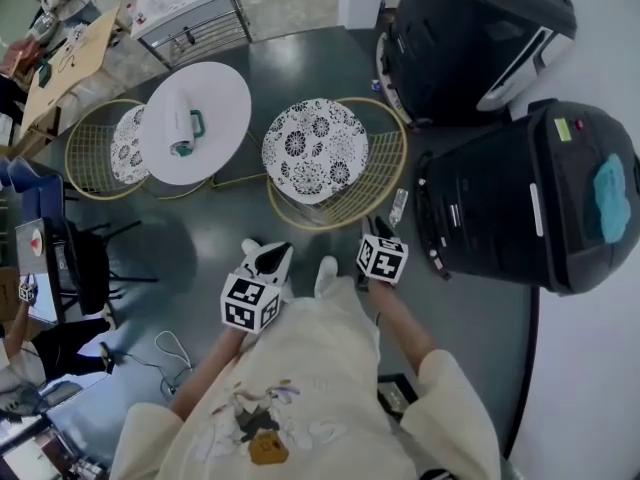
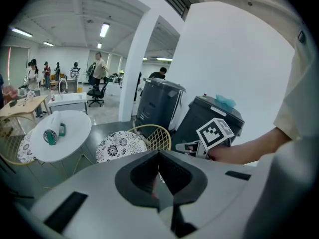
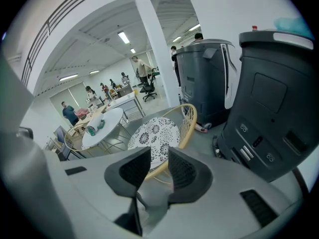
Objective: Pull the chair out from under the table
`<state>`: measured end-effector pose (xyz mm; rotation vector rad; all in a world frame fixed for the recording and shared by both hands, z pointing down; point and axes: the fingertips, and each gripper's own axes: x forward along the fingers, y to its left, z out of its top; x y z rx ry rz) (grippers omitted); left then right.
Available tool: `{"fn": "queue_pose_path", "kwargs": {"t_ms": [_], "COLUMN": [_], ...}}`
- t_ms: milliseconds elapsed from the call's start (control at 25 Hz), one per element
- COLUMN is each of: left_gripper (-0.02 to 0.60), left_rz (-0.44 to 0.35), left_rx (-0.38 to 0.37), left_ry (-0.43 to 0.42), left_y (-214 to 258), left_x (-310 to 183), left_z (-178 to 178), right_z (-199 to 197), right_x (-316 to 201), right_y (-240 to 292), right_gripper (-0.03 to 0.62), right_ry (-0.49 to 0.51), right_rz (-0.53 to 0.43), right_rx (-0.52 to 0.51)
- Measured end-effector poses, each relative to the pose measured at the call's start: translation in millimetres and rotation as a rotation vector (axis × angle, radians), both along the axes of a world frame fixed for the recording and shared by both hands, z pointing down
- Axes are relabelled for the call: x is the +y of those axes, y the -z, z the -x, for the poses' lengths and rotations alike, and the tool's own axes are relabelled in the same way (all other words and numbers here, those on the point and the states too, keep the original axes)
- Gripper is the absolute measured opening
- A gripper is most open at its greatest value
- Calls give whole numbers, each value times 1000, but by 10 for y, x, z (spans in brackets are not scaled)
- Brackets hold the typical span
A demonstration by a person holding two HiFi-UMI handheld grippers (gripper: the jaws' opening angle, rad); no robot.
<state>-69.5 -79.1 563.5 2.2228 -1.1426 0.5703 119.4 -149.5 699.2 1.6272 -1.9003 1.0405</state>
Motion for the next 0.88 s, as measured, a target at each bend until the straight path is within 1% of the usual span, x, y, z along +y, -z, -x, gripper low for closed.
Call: {"fn": "queue_pose_path", "kwargs": {"t_ms": [200,320,480,600,680,880], "left_gripper": [2,2,2,2,2,2], "left_rz": [24,25,65,78,77,66], "left_rx": [-7,-3,-5,-17,-30,-46], "left_ry": [-9,-11,-20,-56,-72,-77], "left_y": [-101,-113,-168,-190,-198,-182], "left_x": [-7,-70,-12,59,63,52], "left_z": [-123,-194,-262,-325,-334,-303], "right_z": [-109,-166,-264,-318,-320,-358], "right_x": [41,-86,-246,-345,-379,-408], "right_y": [-265,-436,-637,-698,-737,-822], "right_gripper": [92,92,92,92,92,91], "right_ry": [-12,-36,-122,-155,-170,-213], "right_rz": [93,111,125,126,144,165], "right_rx": [11,-13,-96,-109,-113,-109]}}
